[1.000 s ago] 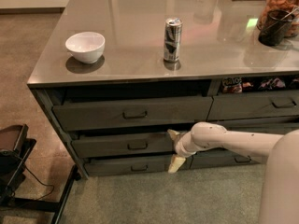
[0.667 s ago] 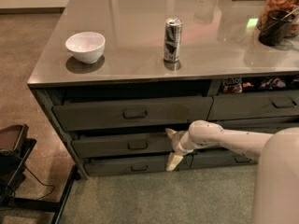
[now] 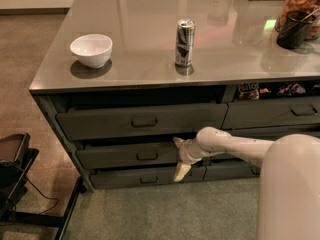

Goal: Open middle drawer

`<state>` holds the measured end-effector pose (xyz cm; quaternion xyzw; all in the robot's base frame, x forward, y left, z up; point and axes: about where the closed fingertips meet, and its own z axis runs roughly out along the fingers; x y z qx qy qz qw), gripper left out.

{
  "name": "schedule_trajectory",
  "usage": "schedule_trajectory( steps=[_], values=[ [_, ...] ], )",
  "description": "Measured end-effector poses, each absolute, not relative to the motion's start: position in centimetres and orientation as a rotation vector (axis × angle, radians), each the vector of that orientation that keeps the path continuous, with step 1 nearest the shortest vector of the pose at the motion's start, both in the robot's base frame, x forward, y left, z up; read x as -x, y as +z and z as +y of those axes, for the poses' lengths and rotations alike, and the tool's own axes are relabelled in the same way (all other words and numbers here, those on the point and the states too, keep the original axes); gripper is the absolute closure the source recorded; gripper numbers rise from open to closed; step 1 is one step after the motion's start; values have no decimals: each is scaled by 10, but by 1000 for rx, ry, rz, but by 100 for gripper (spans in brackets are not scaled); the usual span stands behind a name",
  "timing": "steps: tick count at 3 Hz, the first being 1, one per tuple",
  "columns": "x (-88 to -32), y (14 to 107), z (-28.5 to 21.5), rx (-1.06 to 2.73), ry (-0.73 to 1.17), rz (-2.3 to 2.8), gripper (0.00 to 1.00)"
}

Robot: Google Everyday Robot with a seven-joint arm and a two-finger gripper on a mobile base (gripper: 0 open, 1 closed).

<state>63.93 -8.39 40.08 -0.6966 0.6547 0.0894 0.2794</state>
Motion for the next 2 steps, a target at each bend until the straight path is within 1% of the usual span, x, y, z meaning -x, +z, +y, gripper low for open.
schedule_trajectory(
  steps=[2],
  values=[
    [-648, 393, -76, 1893, 258, 1745, 0]
  ],
)
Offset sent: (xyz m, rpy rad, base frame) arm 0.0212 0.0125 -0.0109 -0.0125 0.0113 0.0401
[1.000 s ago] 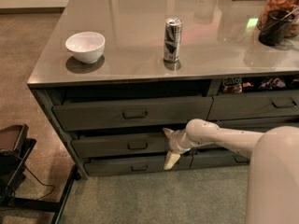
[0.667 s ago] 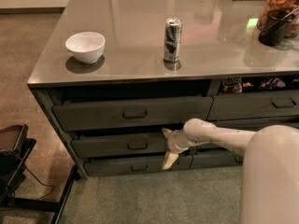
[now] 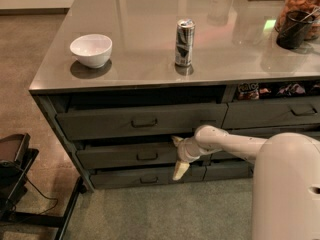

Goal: Open middle drawer

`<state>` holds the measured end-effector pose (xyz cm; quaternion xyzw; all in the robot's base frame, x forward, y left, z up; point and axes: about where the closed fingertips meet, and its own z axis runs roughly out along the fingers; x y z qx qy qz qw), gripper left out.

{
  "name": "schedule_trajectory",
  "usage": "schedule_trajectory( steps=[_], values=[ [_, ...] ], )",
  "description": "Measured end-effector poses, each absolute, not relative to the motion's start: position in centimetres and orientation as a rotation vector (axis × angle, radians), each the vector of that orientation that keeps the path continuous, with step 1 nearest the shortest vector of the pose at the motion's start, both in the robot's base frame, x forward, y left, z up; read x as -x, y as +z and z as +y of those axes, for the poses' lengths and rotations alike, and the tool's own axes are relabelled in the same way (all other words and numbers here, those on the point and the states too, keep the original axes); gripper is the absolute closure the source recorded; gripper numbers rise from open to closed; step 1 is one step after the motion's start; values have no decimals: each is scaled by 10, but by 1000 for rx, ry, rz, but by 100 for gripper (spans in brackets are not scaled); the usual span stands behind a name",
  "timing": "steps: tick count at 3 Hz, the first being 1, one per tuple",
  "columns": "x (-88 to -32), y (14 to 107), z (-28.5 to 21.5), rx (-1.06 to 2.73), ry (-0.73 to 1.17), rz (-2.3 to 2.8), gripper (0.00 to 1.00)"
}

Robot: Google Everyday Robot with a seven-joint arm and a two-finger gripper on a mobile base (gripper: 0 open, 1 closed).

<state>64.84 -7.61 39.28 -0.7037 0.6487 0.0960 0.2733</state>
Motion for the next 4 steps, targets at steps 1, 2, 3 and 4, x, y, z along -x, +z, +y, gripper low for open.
schedule_trajectory(
  steps=[1, 2, 3, 4],
  values=[
    [-651, 392, -73, 1910, 260, 1740, 0],
    [-651, 393, -73, 1910, 260, 1740, 12],
    [-651, 393, -73, 1910, 261, 1740, 35],
    [-651, 393, -73, 1910, 261, 1740, 58]
  ],
)
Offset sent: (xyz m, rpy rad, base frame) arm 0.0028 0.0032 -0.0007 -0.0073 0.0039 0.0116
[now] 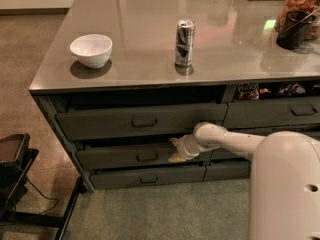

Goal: Open middle drawer

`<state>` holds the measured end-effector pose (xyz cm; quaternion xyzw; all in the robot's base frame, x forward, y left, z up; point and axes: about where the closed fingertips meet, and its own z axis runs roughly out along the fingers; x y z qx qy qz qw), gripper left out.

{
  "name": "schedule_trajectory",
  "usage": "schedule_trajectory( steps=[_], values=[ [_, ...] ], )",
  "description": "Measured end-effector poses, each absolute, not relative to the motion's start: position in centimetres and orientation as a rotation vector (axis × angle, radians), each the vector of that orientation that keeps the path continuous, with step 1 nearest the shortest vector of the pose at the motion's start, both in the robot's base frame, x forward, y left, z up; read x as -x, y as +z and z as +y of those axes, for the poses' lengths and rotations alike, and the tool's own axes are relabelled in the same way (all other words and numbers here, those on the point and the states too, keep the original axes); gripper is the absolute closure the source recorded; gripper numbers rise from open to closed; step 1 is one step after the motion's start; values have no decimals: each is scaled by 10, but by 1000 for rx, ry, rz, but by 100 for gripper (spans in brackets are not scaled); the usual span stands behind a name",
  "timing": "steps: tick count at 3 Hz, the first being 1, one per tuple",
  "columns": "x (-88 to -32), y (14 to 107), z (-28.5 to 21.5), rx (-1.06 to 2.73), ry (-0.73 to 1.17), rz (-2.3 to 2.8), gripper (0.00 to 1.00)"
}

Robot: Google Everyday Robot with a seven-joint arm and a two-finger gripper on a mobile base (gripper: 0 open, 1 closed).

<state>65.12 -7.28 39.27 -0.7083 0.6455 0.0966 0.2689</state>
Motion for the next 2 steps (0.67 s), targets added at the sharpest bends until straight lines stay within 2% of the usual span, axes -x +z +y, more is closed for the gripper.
schedule_trajectory(
  steps=[1, 2],
  values=[
    [-651, 393, -73, 1910, 261, 1740, 82],
    [-651, 393, -73, 1910, 261, 1740, 100]
  ],
)
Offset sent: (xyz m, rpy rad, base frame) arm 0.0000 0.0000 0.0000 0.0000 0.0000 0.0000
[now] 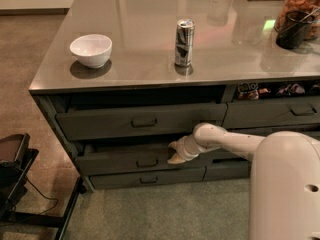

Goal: Open middle drawer

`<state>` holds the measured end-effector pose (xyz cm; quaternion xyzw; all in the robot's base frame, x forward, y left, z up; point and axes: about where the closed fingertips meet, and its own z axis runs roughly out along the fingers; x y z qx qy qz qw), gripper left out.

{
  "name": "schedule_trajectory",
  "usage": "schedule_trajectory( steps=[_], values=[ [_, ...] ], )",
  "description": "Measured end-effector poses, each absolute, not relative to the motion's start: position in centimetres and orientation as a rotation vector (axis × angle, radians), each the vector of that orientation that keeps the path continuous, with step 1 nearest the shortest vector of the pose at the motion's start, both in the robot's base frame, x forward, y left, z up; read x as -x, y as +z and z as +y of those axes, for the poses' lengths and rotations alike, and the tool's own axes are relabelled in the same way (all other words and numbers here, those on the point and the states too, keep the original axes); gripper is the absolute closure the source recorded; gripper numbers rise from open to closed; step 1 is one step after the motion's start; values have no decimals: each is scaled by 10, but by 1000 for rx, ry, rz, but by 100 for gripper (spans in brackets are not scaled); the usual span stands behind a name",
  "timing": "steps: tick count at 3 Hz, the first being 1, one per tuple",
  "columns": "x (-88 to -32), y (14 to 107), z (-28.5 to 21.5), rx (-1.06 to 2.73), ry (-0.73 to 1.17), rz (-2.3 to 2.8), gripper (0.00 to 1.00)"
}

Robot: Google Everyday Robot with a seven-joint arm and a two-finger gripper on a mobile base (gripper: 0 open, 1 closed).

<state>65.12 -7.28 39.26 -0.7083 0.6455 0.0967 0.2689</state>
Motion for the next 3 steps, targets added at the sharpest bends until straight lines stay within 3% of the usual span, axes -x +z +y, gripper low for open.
schedule_trajectory(
  steps=[1, 2, 3],
  values=[
    [-651, 393, -73, 1910, 261, 1740, 100],
    [-652, 405, -73, 1910, 261, 1740, 68],
    [-638, 408, -73, 1956, 273, 1785, 45]
  ],
)
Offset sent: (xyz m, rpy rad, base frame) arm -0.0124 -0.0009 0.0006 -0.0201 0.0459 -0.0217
